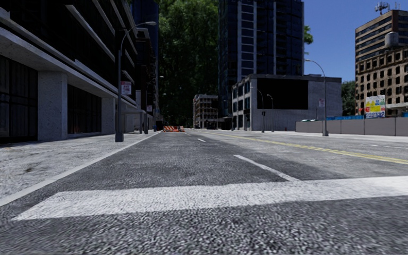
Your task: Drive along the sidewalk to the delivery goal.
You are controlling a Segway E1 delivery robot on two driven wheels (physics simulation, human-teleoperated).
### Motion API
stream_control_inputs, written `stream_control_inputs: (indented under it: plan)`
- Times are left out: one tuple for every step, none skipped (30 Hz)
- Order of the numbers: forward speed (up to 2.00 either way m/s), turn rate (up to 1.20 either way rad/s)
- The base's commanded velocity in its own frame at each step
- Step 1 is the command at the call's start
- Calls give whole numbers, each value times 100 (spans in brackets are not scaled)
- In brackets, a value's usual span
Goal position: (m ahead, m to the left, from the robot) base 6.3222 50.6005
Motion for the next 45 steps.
stream_control_inputs:
  plan:
    - [0, 96]
    - [0, 96]
    - [0, 96]
    - [0, 96]
    - [0, 96]
    - [0, 96]
    - [0, 96]
    - [0, 96]
    - [0, 96]
    - [0, 96]
    - [0, 96]
    - [0, 96]
    - [0, 96]
    - [0, 96]
    - [0, 96]
    - [0, 96]
    - [0, 96]
    - [0, 96]
    - [0, 96]
    - [0, 96]
    - [0, 96]
    - [0, 96]
    - [0, 96]
    - [0, 96]
    - [0, 96]
    - [0, 96]
    - [0, 96]
    - [0, 96]
    - [0, 96]
    - [0, 96]
    - [0, 96]
    - [0, 96]
    - [0, 96]
    - [0, 96]
    - [0, 96]
    - [0, 96]
    - [0, 96]
    - [0, 96]
    - [0, 96]
    - [0, 96]
    - [0, 96]
    - [0, 96]
    - [0, 96]
    - [0, 96]
    - [0, 96]
